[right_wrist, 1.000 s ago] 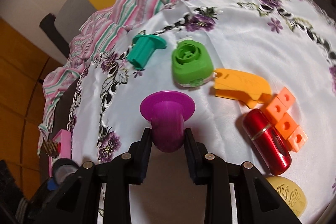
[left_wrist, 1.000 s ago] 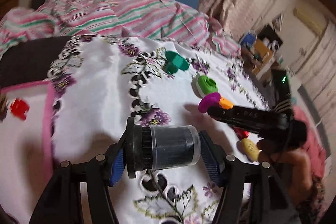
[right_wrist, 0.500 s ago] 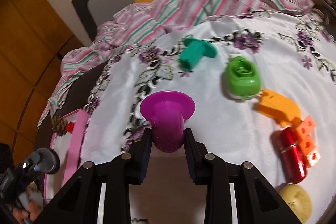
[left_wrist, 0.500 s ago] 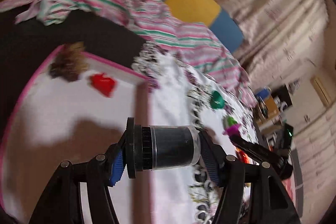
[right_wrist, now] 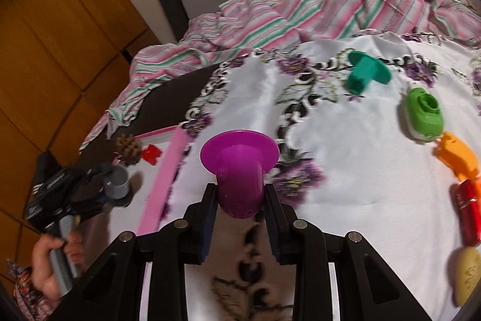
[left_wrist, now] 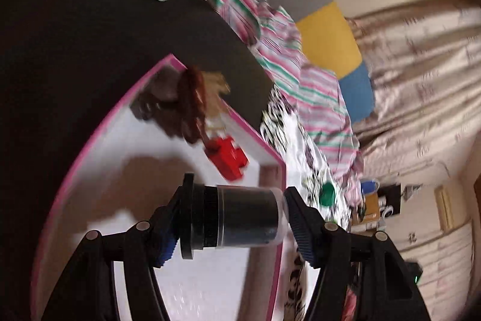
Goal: Organize rigid objects
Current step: 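Carry the canister into the tray and set it upright with the left tool, then carry the magenta cup into the tray and open the right tool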
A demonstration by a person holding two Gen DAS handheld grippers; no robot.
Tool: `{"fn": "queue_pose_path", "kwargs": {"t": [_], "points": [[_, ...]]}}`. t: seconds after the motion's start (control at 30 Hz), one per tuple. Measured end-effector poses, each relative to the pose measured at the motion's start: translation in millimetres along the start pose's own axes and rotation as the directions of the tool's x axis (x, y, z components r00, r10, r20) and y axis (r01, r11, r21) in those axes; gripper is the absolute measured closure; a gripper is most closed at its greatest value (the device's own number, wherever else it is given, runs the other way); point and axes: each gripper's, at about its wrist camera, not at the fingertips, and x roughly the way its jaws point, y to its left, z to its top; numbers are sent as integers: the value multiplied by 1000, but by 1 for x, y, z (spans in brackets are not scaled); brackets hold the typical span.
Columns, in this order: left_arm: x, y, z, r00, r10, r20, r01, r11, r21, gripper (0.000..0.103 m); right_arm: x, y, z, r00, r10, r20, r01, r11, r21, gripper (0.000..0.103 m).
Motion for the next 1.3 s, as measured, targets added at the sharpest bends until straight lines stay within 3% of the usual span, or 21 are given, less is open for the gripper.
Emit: {"fn": "queue_pose_path", "kwargs": {"t": [0.1,0.43,0.5,0.57,0.77,1.1,1.3], "points": [[-6,0,12,996,74,42,-73,997,-11,31,4,18,0,1000,15,-3,-16,999,-30,72],[-45,8,1,986,124,115,-124,992,-9,28,27,76,7,994,99,-36,-102,990,-98,72],[-48,8,-4,983,154,97,-155,988,1,28,32,85,8,994,100,-46,-105,988,-115,72],[-51,7,-10,986,137,91,-138,990,9,28,38,95,9,993,104,-60,-111,985,-132,72],[-69,-5,-34,977,152,151,-166,983,83,28,60,120,17,990,84,-111,-102,980,-172,72],[-60,-21,-70,981,174,84,-190,949,251,29,100,140,21,983,-14,-184,-26,976,-214,72],[-63,-24,-80,981,179,80,-194,939,283,29,120,138,31,965,-92,-245,41,978,-205,72]]}}
